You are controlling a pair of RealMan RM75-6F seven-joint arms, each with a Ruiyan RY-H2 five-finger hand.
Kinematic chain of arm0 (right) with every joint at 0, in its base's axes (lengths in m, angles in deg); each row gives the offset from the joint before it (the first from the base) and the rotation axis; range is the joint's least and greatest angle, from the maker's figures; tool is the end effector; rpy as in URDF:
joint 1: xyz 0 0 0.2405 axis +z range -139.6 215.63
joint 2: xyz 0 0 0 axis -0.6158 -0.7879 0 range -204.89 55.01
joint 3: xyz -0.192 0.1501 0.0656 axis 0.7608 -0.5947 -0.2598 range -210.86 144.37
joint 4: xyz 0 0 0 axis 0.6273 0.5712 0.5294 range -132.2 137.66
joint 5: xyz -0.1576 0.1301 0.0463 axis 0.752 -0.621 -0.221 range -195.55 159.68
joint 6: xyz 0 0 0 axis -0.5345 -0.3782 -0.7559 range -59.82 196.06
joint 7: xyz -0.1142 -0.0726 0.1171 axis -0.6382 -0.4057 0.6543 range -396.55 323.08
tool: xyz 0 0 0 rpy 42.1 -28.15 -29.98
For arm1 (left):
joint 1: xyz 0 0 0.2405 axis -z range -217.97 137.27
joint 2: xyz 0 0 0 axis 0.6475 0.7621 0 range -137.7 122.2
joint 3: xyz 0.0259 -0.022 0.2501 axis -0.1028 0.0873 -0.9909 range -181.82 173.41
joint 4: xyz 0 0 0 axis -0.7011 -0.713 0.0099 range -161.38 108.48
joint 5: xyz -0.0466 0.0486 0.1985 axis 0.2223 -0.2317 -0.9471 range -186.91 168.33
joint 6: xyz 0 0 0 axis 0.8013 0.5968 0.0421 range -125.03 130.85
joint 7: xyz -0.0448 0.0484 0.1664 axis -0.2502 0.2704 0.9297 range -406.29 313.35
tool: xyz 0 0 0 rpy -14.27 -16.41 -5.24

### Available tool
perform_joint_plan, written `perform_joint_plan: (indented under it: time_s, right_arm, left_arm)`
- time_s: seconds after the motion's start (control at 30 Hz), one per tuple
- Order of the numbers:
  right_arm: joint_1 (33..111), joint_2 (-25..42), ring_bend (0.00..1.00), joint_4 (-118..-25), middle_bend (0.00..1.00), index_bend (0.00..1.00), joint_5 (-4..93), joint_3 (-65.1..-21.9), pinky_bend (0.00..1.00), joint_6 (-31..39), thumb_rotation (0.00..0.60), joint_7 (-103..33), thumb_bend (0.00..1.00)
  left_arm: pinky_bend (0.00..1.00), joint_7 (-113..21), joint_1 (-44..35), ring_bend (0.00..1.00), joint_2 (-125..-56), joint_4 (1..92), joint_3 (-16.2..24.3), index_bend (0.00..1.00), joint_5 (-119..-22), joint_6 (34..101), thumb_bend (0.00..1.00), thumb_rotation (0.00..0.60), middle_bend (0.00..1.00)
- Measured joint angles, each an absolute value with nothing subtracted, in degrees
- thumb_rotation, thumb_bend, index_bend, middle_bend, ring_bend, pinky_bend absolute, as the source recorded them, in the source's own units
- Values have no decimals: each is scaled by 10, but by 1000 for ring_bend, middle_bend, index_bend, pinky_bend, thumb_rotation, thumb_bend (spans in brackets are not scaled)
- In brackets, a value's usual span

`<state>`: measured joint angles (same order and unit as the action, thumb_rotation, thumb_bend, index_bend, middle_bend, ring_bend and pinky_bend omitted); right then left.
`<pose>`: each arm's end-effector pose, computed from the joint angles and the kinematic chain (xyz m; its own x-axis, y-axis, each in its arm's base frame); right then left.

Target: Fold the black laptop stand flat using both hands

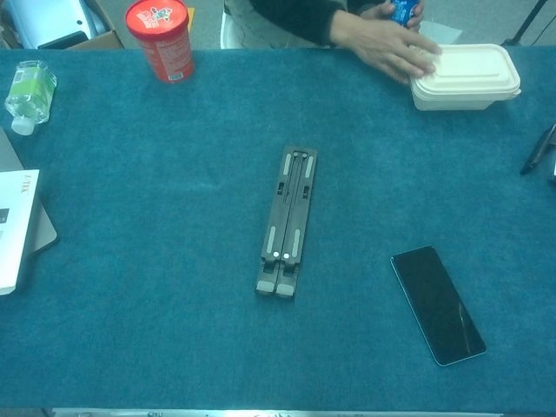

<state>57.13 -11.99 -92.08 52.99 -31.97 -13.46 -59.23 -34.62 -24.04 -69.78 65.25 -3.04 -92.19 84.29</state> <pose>-0.2958 -0.2739 0.1557 0.6914 -0.0500 0.7207 -0.7214 0.0063 0.6925 -0.2809 0.2702 0.1597 0.6148 -0.0224 0.7884 0.7800 -0.1305 -0.6120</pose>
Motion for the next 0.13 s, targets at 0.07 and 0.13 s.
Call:
perform_joint_plan:
  time_s: [0.07,0.13]
  right_arm:
    - [566,-121,0,-924,126,0,533,-324,0,-136,600,-594,148]
    - [563,-122,0,-926,126,0,534,-328,0,-135,600,-594,148]
  left_arm:
    - [6,-349,-242,0,-697,651,-28,0,-922,842,285,600,0]
    - [6,-352,-243,0,-697,649,-26,0,-923,842,284,600,0]
